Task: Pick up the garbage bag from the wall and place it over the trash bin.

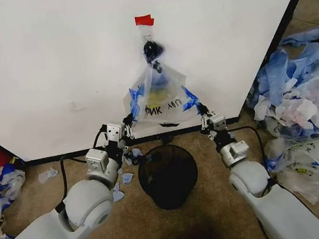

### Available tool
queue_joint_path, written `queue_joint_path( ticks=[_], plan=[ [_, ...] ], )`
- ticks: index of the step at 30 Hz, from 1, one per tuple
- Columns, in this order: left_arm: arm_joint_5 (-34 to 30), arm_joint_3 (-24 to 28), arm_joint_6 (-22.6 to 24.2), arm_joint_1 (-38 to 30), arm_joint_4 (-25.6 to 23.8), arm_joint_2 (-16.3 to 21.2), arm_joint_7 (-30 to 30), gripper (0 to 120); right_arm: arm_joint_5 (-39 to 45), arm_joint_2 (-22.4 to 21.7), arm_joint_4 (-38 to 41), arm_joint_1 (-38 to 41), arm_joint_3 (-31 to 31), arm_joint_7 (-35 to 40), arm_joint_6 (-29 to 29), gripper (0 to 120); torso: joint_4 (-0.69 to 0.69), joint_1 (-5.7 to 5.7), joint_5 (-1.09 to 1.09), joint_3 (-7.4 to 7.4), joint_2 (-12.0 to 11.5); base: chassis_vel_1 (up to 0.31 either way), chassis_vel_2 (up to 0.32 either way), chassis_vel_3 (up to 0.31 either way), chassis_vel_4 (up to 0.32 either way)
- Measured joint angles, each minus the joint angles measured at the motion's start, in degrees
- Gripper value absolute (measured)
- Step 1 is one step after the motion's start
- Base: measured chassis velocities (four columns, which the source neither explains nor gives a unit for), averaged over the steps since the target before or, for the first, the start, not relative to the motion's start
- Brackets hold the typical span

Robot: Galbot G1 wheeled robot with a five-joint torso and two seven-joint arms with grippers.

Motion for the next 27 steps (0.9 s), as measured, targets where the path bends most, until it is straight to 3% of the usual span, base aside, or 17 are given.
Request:
queue_joint_path(
  ticks=[27],
  plan=[
    [2.9, -2.3, -1.3, 8.5, -4.6, 0.4, -0.1, 0, -1.6, 0.6, 4.9, -8.4, 5.2, -0.6, 0.4, 0, 0.00, 0.00, 0.00, 0.00, 0.0, 0.000, 0.000, 0.000, 0.000]
  ],
)
